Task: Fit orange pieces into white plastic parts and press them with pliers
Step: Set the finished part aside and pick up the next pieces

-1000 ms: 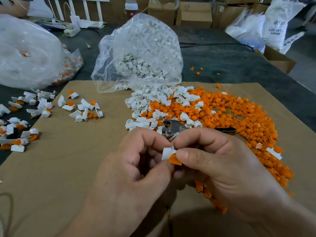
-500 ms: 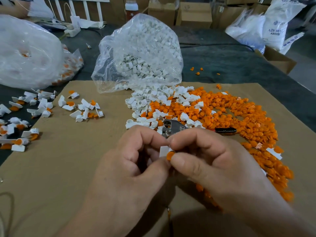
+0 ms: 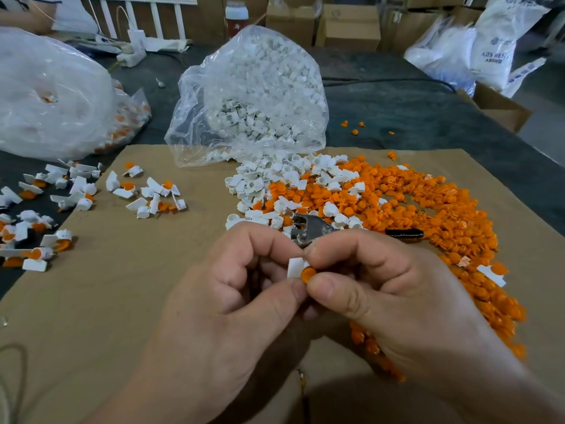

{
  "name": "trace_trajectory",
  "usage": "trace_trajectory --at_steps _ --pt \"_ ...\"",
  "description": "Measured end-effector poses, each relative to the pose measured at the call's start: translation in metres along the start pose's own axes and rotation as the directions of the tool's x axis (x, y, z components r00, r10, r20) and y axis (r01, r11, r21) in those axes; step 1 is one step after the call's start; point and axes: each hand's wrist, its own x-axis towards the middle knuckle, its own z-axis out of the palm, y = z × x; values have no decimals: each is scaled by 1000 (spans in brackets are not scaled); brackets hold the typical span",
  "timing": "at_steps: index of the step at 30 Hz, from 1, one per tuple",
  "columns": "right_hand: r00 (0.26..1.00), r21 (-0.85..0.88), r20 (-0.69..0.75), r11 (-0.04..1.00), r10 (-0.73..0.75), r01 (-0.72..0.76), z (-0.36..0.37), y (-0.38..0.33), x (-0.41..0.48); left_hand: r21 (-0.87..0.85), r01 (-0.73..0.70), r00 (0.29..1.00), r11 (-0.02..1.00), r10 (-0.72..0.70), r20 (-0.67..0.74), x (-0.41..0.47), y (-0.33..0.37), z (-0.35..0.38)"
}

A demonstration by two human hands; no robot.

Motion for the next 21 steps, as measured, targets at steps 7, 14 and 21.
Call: trace_trajectory --at_steps 7,14,21 --pt "992 272 24 954 124 -126 0 2 3 30 -4 999 1000 5 -42 0 4 6" --pt "1000 -24 -10 999 23 -23 2 -1 -1 29 5 999 1000 -4 -44 0 3 3" --pt "1000 36 -22 999 20 -20 1 0 -1 4 14 999 1000 -14 -34 0 1 2"
